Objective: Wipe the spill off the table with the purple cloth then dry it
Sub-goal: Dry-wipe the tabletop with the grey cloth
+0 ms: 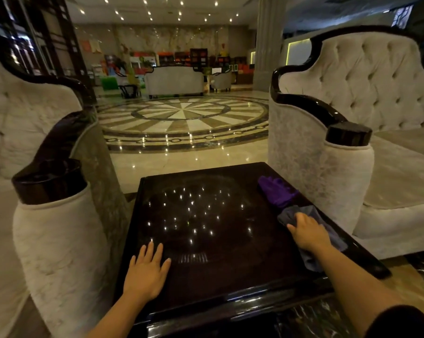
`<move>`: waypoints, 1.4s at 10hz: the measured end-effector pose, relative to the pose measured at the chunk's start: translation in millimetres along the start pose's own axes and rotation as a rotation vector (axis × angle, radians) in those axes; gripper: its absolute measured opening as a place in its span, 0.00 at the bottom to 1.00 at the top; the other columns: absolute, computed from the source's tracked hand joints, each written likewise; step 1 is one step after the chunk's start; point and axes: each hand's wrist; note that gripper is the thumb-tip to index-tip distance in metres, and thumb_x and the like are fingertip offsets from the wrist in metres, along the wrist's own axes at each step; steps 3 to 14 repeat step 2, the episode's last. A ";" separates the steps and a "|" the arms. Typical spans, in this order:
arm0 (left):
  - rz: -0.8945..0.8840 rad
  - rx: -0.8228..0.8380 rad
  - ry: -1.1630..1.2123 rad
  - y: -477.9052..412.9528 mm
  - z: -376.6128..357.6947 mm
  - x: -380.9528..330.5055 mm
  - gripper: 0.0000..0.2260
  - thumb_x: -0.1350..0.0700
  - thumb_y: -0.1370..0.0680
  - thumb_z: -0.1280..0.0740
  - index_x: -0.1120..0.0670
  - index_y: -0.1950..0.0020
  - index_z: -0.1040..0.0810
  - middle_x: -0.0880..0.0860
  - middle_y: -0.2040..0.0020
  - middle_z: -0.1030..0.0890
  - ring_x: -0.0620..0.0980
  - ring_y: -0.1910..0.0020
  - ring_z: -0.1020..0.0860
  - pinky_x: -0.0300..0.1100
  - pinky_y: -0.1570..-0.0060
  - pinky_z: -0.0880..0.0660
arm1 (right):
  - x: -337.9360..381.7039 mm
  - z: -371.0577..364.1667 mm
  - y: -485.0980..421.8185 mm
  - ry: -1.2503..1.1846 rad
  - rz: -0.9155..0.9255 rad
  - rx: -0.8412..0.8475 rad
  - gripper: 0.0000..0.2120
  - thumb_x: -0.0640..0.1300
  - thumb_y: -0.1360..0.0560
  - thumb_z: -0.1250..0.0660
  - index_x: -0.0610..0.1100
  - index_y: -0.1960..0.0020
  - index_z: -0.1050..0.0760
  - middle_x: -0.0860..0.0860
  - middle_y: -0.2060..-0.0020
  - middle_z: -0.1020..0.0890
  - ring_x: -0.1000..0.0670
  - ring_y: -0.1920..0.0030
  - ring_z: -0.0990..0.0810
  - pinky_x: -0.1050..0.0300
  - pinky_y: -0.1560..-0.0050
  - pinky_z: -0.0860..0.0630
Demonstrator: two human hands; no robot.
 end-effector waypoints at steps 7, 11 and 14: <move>-0.112 -0.018 0.025 -7.9 21.7 -11.1 0.26 0.44 0.19 0.55 0.52 0.24 0.56 0.54 0.22 0.54 0.53 0.23 0.56 0.50 0.24 0.53 | 11.9 60.1 34.9 0.064 -0.083 0.046 0.30 0.59 0.21 0.51 0.43 0.26 0.50 0.43 0.24 0.49 0.40 0.25 0.48 0.39 0.26 0.48; -0.112 -0.018 0.025 -7.9 21.7 -11.1 0.26 0.44 0.19 0.55 0.52 0.24 0.56 0.54 0.22 0.54 0.53 0.23 0.56 0.50 0.24 0.53 | 11.9 60.1 34.9 0.064 -0.083 0.046 0.30 0.59 0.21 0.51 0.43 0.26 0.50 0.43 0.24 0.49 0.40 0.25 0.48 0.39 0.26 0.48; -0.112 -0.018 0.025 -7.9 21.7 -11.1 0.26 0.44 0.19 0.55 0.52 0.24 0.56 0.54 0.22 0.54 0.53 0.23 0.56 0.50 0.24 0.53 | 11.9 60.1 34.9 0.064 -0.083 0.046 0.30 0.59 0.21 0.51 0.43 0.26 0.50 0.43 0.24 0.49 0.40 0.25 0.48 0.39 0.26 0.48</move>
Point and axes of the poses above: each hand's wrist, its own y-axis away from the middle knuckle, its own z-axis out of the back of the hand, x = y × z
